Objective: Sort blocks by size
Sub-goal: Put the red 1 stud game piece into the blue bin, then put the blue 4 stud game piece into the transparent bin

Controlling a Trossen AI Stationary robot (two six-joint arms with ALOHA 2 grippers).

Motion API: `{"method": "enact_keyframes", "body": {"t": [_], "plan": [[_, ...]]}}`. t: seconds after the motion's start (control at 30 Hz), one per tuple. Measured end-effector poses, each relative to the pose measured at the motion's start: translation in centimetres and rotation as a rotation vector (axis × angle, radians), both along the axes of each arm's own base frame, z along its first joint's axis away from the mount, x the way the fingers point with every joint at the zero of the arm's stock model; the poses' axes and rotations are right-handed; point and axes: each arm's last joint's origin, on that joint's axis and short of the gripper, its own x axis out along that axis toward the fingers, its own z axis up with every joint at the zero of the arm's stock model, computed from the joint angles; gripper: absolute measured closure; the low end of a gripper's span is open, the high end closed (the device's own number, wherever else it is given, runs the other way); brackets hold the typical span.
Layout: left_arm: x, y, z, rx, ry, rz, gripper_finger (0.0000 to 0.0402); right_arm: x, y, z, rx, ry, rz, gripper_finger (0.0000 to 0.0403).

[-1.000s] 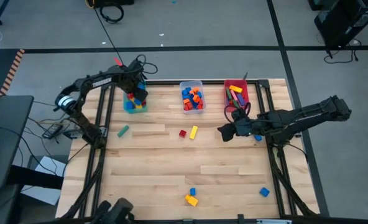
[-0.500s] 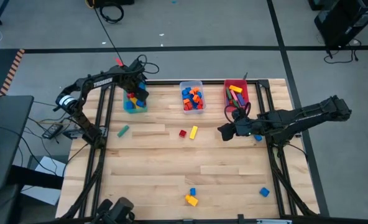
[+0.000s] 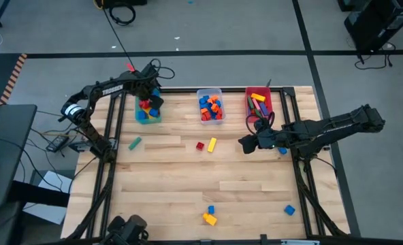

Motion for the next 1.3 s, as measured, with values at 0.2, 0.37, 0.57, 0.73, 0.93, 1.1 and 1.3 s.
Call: {"method": "enact_keyframes", "body": {"t": [0.2, 0.37, 0.57, 0.73, 0.93, 1.1, 1.3], "plan": [[0.4, 0.2, 1.6, 0.007, -0.031, 0.024, 0.0121, 0.0, 0.0, 0.0, -0.004, 0.003, 0.005, 0.0153], [1.3, -2.5, 5.0, 0.075, -0.137, -0.01, 0.0127, 0.0, 0.0, 0.0, -0.026, 0.011, 0.026, 0.0153], [2.7, -9.0, 8.5, 0.141, -0.309, -0.079, 0.0135, 0.4, 0.1, 0.5, -0.169, -0.025, 0.076, 0.0153], [4.0, -14.9, 9.2, 0.169, -0.425, -0.133, 0.0141, 1.8, 1.2, 1.1, -0.274, -0.091, 0.192, 0.0154], [4.8, -20.5, 7.8, 0.128, -0.448, -0.189, 0.0142, 4.3, 4.1, 2.6, -0.368, -0.002, 0.385, 0.0155], [5.1, -24.2, 7.3, 0.075, -0.477, -0.25, 0.0142, 6.8, 7.5, 4.4, -0.374, 0.15, 0.476, 0.0155], [4.8, -28.2, 7.4, 0.112, -0.491, -0.372, 0.0142, 9.7, 12.5, 4.5, -0.305, 0.32, 0.459, 0.0155]]}}
